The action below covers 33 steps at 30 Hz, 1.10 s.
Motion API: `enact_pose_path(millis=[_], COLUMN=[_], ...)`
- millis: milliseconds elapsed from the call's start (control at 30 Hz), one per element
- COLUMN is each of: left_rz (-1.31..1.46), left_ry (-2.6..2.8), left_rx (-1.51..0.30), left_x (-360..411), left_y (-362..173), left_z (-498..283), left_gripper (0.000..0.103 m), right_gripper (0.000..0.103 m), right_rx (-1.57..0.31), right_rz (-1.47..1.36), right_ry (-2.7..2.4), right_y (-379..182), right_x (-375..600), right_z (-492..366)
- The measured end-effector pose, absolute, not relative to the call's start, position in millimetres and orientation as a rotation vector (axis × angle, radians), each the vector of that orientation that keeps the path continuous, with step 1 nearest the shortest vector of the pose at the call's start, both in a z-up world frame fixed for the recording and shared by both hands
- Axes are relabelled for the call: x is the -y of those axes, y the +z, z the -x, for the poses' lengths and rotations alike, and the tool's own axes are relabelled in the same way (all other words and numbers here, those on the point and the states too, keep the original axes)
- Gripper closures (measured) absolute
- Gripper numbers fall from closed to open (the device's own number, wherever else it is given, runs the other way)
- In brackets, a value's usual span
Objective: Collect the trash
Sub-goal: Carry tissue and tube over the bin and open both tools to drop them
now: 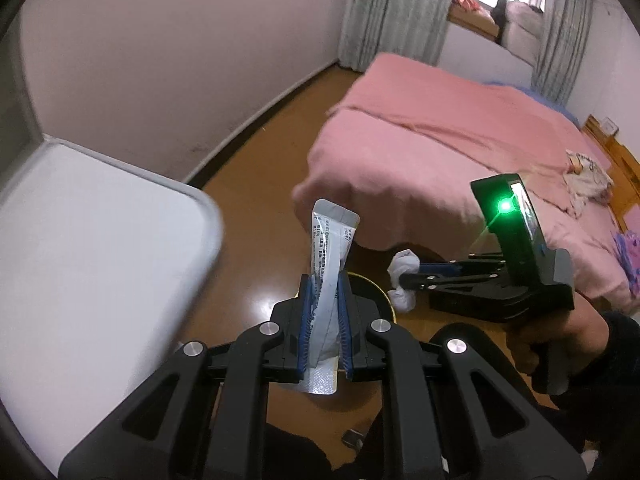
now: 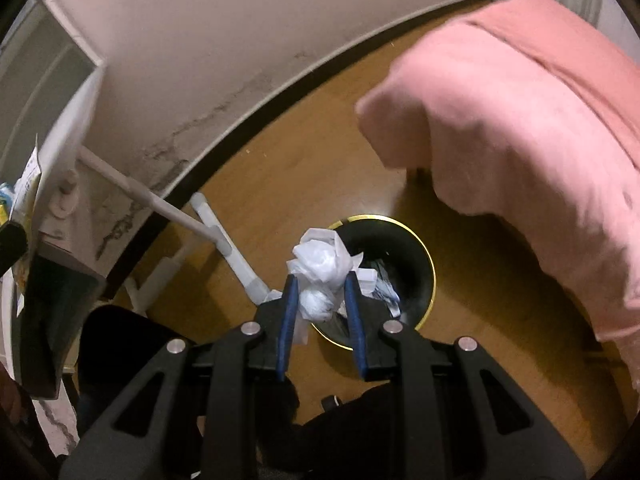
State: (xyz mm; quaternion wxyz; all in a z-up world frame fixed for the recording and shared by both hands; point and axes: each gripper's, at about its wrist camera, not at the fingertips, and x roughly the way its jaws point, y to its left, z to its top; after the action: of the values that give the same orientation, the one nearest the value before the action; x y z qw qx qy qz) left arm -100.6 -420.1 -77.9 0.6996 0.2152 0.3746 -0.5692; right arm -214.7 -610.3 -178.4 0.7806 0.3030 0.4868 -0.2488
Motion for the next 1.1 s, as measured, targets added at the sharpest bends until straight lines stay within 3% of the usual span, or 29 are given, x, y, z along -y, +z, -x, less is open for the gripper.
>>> enact_pose_path(millis=[367,400,433,500,1100], left_rz=[-0.537,-0.540,-0.543,-0.547,-0.583], left_ry=[-1.286,-1.286,-1.286,-1.286,-1.354], left_rx=[-0.909,-0.912,-0.915,-0.921,-0.983], left_x=[464,468,470,471,527], left_y=[-107,-109,-111,-112,-156], left_z=[121,121,121,124,142], left_gripper=[0.091,0.091,0.091,0.091,0.089], right_gripper=[0.078,0.070,0.054,0.045,0.043], right_rx=[-1.067,-1.067,-1.063,-1.044,-0.939], right_rz=[-0.714,-0.717,-0.719,-0.716,-0.733], right_ry=[-0.548,-0.549,-0.554,-0.565,-0.663], right_y=[-202,-202,-203,-202,-158], right_x=[630,632,633,636,644], right_z=[229,229,228,230,270])
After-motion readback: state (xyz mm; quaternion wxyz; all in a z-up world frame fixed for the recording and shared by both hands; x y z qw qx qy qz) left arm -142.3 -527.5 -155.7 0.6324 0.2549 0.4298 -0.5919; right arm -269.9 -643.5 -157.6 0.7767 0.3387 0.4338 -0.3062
